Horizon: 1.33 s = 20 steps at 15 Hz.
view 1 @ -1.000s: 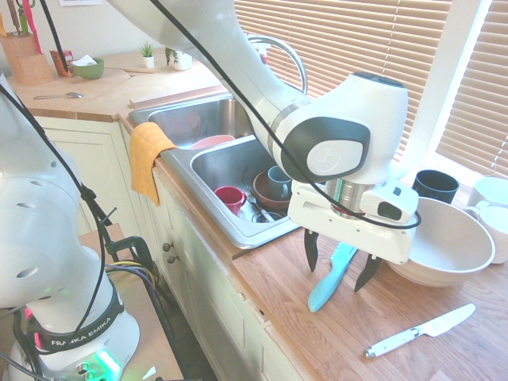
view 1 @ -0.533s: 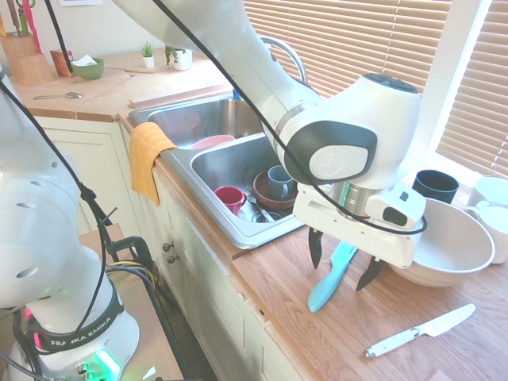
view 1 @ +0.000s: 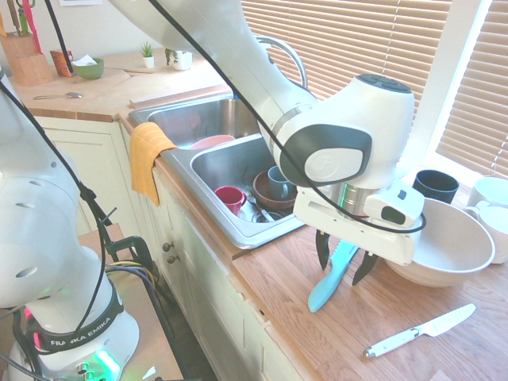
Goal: Put the knife into the sink
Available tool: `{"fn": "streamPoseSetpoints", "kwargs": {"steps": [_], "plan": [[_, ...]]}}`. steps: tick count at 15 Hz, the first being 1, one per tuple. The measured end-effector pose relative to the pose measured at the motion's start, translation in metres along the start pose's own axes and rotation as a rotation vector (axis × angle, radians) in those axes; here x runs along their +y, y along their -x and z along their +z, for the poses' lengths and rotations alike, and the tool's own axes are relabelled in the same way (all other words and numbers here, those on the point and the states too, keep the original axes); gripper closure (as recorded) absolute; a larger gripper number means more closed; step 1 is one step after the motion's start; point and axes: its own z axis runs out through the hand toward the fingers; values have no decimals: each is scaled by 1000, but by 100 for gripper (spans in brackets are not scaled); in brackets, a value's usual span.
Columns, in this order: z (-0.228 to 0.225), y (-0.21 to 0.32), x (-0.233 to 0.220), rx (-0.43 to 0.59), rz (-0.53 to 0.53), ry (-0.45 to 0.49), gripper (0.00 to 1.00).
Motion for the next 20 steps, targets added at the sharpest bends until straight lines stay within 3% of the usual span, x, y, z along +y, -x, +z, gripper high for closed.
{"fn": "streamPoseSetpoints", "kwargs": {"steps": [17, 20], "plan": [[-3, 7, 2, -17, 22, 1, 100], [-22, 14, -12, -21, 29, -9, 100]]}}
